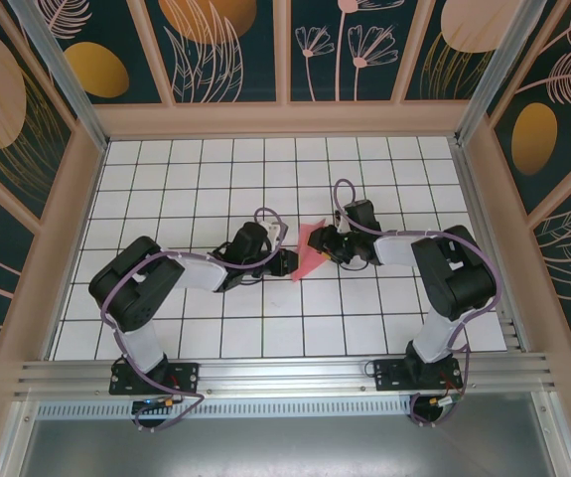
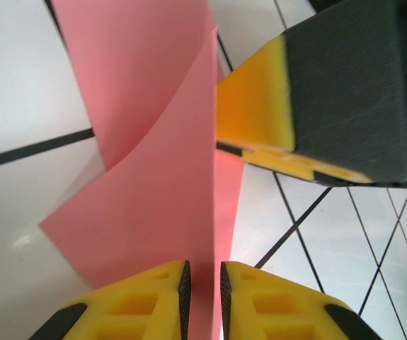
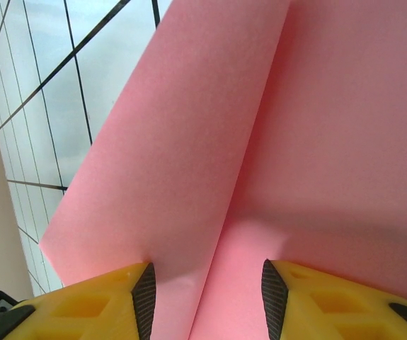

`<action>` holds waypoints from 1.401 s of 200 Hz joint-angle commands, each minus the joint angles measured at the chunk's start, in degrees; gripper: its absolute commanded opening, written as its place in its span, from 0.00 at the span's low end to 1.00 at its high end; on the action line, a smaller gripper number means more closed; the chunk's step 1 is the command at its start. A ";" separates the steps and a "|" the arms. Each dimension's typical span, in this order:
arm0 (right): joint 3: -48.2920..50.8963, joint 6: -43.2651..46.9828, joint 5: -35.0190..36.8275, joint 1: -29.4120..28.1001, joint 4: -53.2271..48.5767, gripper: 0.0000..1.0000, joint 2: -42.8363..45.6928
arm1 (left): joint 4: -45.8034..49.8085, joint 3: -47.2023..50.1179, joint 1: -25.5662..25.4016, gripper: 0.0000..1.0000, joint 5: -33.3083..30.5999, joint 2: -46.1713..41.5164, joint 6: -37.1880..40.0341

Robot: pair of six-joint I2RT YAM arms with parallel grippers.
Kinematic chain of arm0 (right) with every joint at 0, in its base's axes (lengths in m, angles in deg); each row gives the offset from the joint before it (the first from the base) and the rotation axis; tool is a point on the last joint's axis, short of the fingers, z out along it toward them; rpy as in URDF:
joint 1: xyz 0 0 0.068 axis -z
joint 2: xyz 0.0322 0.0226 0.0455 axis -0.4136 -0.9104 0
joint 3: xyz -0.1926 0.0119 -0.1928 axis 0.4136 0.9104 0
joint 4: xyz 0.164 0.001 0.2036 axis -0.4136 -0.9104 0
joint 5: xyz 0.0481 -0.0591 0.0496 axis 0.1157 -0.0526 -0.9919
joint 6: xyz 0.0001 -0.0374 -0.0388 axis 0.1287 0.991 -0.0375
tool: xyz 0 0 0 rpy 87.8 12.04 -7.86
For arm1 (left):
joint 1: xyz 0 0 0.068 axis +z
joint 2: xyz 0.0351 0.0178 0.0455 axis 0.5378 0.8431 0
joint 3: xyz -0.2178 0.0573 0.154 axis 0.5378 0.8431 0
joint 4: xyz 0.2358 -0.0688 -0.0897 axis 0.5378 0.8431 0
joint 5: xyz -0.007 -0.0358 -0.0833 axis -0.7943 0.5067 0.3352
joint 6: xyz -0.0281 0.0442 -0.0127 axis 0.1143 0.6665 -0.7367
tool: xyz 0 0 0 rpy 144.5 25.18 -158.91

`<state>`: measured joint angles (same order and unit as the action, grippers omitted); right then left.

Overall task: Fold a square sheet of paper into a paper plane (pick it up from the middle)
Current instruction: Fourth fold the wing at the center of the table.

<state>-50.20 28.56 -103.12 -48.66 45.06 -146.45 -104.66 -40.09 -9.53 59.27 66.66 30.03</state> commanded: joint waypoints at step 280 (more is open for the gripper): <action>2.77 1.91 1.93 3.59 -4.48 0.54 19.90 | 19.10 -5.62 -4.11 0.03 -33.24 -12.06 25.19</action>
<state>-46.13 29.17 -102.62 -45.41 42.37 -127.33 -85.41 -45.31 -13.25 28.60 52.36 50.51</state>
